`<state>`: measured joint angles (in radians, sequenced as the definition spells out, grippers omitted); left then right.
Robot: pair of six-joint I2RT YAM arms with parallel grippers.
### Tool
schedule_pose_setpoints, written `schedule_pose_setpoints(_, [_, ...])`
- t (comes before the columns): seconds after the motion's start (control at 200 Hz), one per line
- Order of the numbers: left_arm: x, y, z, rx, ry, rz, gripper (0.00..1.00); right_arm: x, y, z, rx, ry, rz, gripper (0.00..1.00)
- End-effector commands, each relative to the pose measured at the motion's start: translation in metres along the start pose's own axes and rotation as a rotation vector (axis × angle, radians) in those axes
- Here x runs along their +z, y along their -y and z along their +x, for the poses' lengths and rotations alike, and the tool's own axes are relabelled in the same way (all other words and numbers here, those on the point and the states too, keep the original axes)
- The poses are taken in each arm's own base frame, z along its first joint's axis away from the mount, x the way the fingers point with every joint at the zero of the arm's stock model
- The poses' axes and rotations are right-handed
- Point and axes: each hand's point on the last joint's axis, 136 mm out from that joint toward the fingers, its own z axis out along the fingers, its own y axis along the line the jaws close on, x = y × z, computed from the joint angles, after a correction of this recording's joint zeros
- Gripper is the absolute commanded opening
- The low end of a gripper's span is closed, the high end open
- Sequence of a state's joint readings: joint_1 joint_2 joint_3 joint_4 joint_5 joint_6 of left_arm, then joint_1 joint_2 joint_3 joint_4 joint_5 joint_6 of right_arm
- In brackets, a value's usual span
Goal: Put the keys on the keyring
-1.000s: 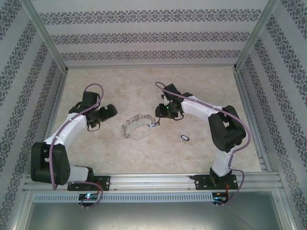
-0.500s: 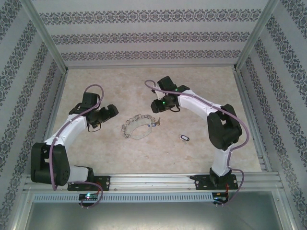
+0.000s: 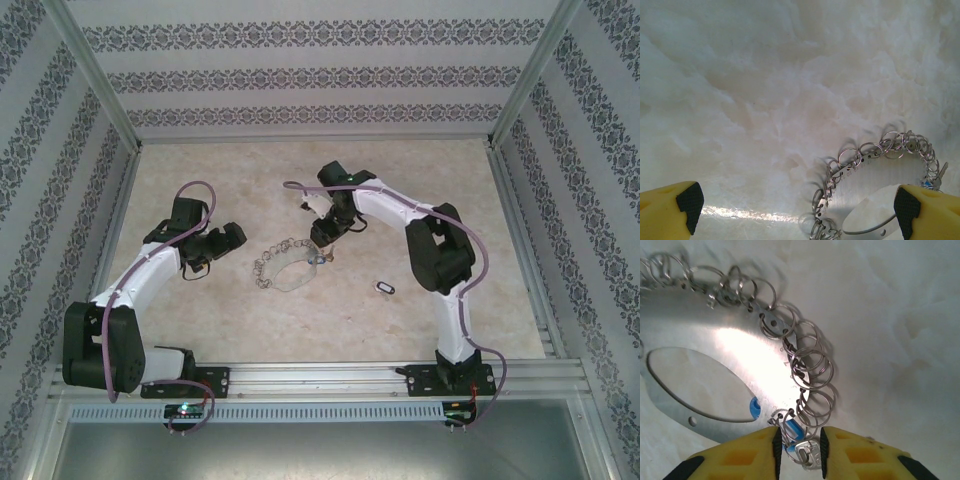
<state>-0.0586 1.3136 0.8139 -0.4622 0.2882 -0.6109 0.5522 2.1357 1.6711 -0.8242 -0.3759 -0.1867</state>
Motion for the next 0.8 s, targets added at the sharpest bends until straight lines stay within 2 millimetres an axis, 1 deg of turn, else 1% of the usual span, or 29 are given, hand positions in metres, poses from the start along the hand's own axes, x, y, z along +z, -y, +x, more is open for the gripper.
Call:
schedule_pose_setpoints(0.0, [-0.004, 0.006, -0.006, 0.004, 0.026, 0.024, 0.99, 0.007, -0.007, 0.015, -0.011, -0.084, -0.014, 0.28])
schedule_pose_setpoints(0.06, [-0.004, 0.006, -0.005, 0.003, 0.022, 0.024, 0.99, 0.009, -0.008, 0.018, -0.011, -0.097, -0.015, 0.27])
schedule_pose_setpoints(0.27, [-0.005, 0.005, -0.003, 0.000, 0.024, 0.023, 0.99, 0.016, -0.020, 0.022, -0.026, -0.117, -0.047, 0.27])
schedule_pose_setpoints(0.33, [-0.005, 0.005, -0.004, 0.000, 0.024, 0.023, 0.99, 0.019, -0.020, 0.023, -0.030, -0.124, -0.040, 0.28])
schedule_pose_setpoints(0.53, [-0.005, 0.005, -0.004, 0.002, 0.025, 0.023, 0.99, 0.025, -0.014, 0.026, -0.031, -0.152, -0.010, 0.27])
schedule_pose_setpoints(0.699, [-0.006, 0.005, -0.004, 0.003, 0.022, 0.021, 0.99, 0.025, -0.018, 0.030, -0.040, -0.170, -0.014, 0.25])
schedule_pose_setpoints(0.794, [-0.006, 0.004, -0.004, 0.006, 0.023, 0.015, 0.99, 0.024, -0.024, 0.030, -0.051, -0.162, -0.028, 0.24])
